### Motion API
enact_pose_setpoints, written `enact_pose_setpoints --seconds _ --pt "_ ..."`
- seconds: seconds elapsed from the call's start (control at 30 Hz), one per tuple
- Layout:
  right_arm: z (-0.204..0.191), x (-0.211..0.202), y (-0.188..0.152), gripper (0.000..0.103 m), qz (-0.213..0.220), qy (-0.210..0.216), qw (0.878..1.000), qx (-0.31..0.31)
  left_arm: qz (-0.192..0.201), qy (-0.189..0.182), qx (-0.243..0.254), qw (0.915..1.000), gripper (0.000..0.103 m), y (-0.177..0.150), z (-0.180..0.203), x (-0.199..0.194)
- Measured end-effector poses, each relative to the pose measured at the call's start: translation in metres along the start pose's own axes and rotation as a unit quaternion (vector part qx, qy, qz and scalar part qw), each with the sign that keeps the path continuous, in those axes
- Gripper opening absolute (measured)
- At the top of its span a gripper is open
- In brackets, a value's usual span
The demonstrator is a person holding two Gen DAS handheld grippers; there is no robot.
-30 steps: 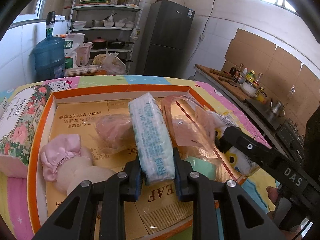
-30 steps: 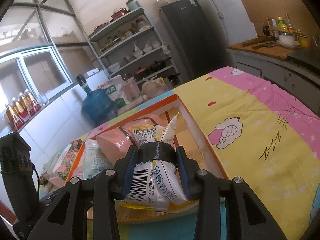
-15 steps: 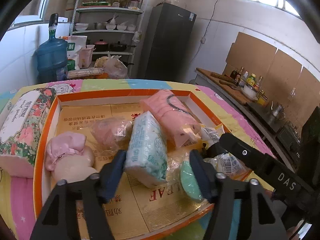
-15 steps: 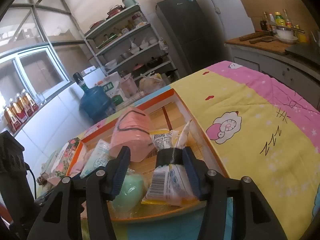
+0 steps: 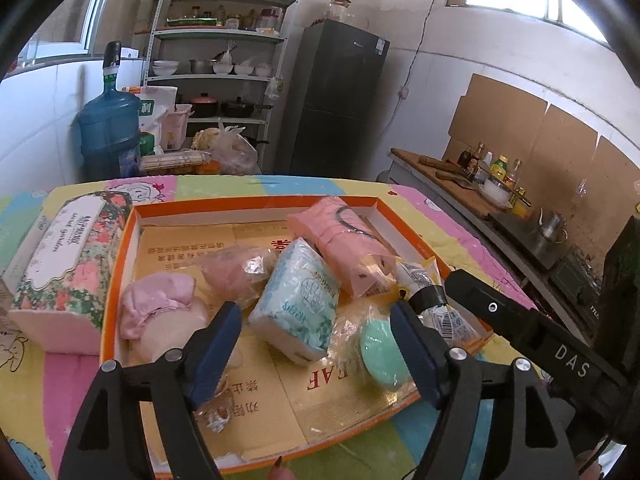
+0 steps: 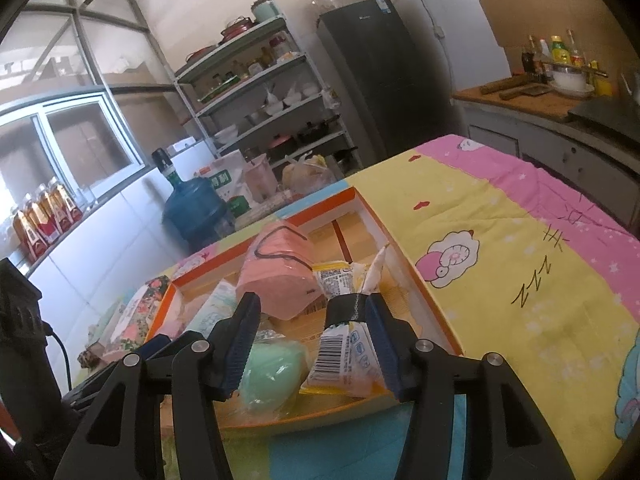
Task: Organize soft objects
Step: 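Lower the wipes pack and snack into the box lid and open both grippers, then withdraw both grippers from the box lid toward the pile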
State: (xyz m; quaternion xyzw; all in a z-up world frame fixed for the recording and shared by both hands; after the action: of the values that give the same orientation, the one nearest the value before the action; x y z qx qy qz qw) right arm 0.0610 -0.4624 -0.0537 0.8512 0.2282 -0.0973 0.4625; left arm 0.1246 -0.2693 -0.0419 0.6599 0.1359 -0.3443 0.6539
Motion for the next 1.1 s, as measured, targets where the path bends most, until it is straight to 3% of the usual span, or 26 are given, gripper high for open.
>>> enact_pose_setpoints --seconds 0.67,1.1 --pt "-0.049 -0.028 -0.009 0.056 0.013 -0.004 0.999 -0.042 0.056 0.029 0.005 0.9980 0.076 -0.006 -0.029 -0.061" --pt "-0.093 -0.033 -0.020 0.056 0.010 0.007 0.997 -0.079 0.069 0.049 -0.017 0.9963 0.076 -0.016 -0.066 -0.091"
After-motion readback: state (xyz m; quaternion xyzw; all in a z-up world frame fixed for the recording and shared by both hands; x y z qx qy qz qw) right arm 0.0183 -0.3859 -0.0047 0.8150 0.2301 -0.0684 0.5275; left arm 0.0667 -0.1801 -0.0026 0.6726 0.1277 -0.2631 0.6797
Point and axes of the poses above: each gripper's, at about its wrist camera, not at the fingertips, and x roughly the way its jaws point, z to its right, y to its top, the point moved 1 cm from there along x, roughly the way its jaws point, and after that the axes turned 13 degrees about y, right-handed, at the moved point
